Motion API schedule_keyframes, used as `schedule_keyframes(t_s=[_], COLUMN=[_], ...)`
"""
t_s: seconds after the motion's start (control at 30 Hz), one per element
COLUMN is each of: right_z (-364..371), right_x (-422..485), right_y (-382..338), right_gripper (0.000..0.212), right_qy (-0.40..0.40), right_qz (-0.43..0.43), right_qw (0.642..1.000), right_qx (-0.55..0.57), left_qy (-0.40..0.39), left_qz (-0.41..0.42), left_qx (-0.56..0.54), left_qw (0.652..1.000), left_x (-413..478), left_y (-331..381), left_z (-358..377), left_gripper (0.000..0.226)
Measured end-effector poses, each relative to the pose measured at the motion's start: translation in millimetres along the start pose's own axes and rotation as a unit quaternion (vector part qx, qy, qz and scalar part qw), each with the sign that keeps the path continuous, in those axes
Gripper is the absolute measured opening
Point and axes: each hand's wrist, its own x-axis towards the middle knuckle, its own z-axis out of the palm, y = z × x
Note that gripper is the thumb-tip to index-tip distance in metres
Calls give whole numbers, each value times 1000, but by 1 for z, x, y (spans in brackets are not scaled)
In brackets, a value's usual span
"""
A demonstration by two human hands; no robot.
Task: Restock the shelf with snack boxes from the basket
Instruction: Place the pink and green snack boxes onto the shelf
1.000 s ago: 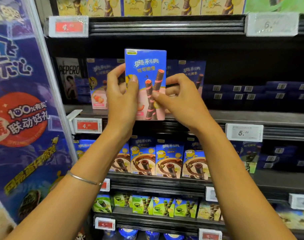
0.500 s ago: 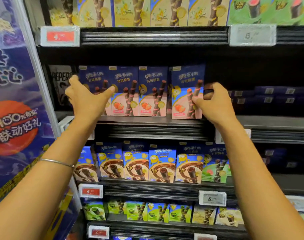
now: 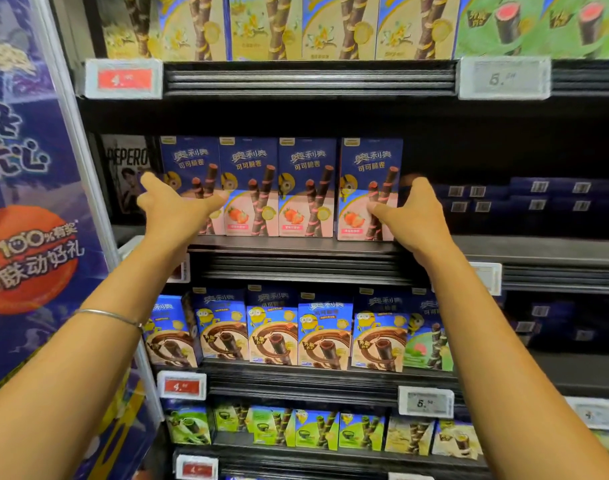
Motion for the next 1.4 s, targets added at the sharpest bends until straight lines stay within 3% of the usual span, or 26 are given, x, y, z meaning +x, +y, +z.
schedule_keyframes(t_s=[0.37, 0.73, 0.97, 1.17, 1.4], right_z=[11, 11, 15, 14, 13], right_x=[9, 7, 7, 8, 8], right_y=[5, 5, 3, 7, 9], right_gripper=[35, 38, 34, 29, 27], right_qy=[-19, -20, -29, -30, -47], right_qz=[19, 2, -8, -13, 14], right_qw=[999, 998, 992, 994, 999], right_qx=[-21, -64, -119, -106, -13], left_qy=[-58, -63, -64, -56, -50], left_qz=[-13, -5, 7, 8, 17], left_qx=[-37, -26, -24, -11, -7], left_qw=[998, 998, 998, 998, 999], left_x=[14, 15, 15, 16, 15], left_y=[-8, -11, -13, -16, -18], left_z=[-4, -3, -2, -1, -1], left_gripper=[115, 84, 80, 76, 72])
